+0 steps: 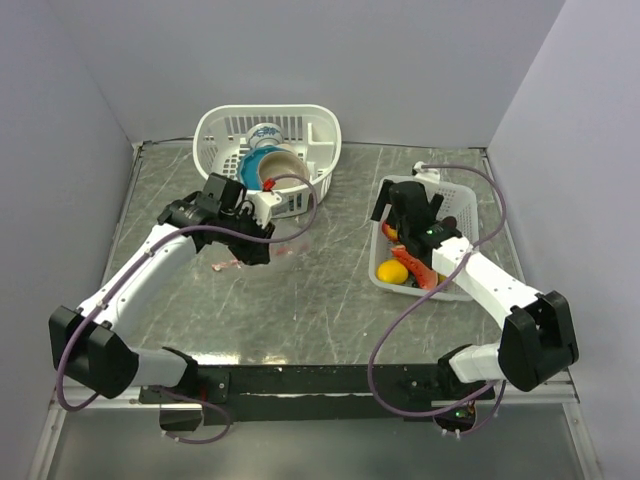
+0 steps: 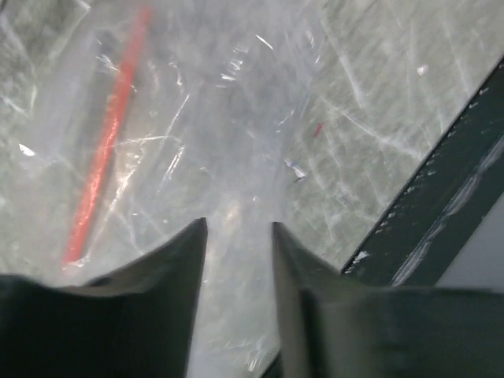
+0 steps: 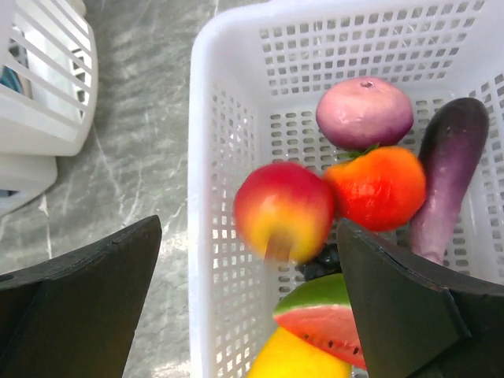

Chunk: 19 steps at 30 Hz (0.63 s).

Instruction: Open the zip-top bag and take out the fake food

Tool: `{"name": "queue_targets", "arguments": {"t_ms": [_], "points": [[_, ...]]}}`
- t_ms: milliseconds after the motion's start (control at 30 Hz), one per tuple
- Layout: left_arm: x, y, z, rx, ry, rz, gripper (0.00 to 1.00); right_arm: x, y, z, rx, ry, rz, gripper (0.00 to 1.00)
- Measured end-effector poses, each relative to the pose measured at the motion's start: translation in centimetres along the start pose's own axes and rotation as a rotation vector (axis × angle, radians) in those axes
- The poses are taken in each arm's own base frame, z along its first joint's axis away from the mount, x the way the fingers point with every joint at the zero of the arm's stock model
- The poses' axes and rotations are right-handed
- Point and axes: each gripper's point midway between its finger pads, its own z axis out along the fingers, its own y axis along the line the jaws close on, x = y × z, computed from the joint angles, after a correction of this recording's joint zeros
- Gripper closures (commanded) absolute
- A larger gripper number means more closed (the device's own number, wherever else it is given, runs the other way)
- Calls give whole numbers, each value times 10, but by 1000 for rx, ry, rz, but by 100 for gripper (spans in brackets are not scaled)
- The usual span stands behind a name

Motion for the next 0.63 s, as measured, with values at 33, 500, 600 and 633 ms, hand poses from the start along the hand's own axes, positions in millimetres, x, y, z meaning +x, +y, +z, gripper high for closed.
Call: {"name": "queue_targets", "arguments": {"t_ms": [33, 500, 600, 633], "points": [[-5, -3, -3, 11, -12, 7, 29, -2, 0, -1, 1, -2, 2, 0], [-33, 10, -9, -109, -214, 2, 1, -8, -44, -54, 38, -84, 54, 0], [-30, 17, -4, -136, -207, -14, 1, -14, -47, -63, 25, -113, 57, 0], [-31, 20, -4, -144, -210, -16, 1, -17, -48, -66, 19, -123, 59, 0]]}}
